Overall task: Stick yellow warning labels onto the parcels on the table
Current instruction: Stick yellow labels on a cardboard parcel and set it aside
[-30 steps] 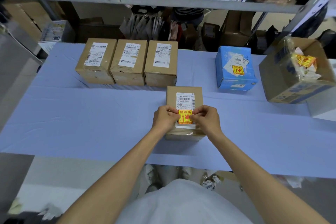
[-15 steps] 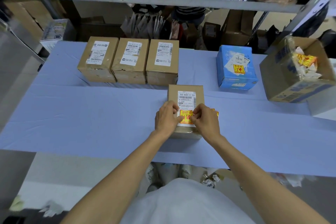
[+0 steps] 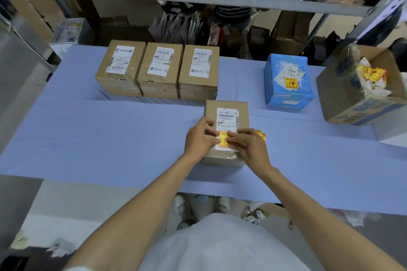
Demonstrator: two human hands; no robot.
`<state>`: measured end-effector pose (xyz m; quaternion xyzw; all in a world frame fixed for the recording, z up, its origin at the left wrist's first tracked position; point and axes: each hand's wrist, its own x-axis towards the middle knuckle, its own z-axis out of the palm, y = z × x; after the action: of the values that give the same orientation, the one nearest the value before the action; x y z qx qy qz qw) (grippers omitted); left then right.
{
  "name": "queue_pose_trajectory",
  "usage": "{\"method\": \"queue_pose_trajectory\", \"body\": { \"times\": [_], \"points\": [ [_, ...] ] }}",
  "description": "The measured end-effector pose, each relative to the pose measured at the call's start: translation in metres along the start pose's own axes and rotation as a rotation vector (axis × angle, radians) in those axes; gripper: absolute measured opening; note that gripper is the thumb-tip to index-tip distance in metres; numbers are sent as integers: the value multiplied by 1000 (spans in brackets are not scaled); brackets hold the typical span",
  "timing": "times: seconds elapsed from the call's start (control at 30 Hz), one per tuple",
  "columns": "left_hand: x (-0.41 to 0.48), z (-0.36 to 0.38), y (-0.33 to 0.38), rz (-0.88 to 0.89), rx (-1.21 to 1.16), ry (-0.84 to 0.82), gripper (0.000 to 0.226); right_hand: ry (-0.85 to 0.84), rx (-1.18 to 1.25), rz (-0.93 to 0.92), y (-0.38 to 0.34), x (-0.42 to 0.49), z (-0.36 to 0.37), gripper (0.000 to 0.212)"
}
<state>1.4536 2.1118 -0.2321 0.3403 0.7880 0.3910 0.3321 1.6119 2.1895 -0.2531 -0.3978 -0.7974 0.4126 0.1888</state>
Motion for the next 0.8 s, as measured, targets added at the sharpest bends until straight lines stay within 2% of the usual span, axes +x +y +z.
{"method": "queue_pose_trajectory", "body": {
  "times": [0.13, 0.23, 0.37, 0.47, 0.53, 0.6, 0.67, 0.73, 0.8],
  "points": [
    [1, -2, 0, 11, -20, -24, 44, 66, -499, -272, 6, -5, -12, 20],
    [0, 3, 2, 23, -21, -44, 41, 26, -611, -439, -3, -7, -8, 30],
    [3, 4, 2, 23, 42, -59, 34, 14, -651, -444, -1, -8, -12, 37],
    [7, -2, 4, 7, 102, -17, 17, 57, -744, -385, -2, -5, -21, 36],
    [9, -5, 12, -8, 14, -22, 17, 69, -690, -300, -8, -1, -20, 28],
    [12, -7, 27, -73, -175, -105, 14, 67, -481, -174, -19, 3, -17, 28],
    [18, -8, 41, -160, -348, -234, 26, 47, -236, -105, -36, 9, -15, 35],
    [24, -7, 49, -164, -372, -348, 37, 27, -79, -112, -53, 16, -15, 36],
    [26, -8, 57, -105, -319, -389, 38, 43, -47, -156, -63, 24, -16, 33]
  ]
}}
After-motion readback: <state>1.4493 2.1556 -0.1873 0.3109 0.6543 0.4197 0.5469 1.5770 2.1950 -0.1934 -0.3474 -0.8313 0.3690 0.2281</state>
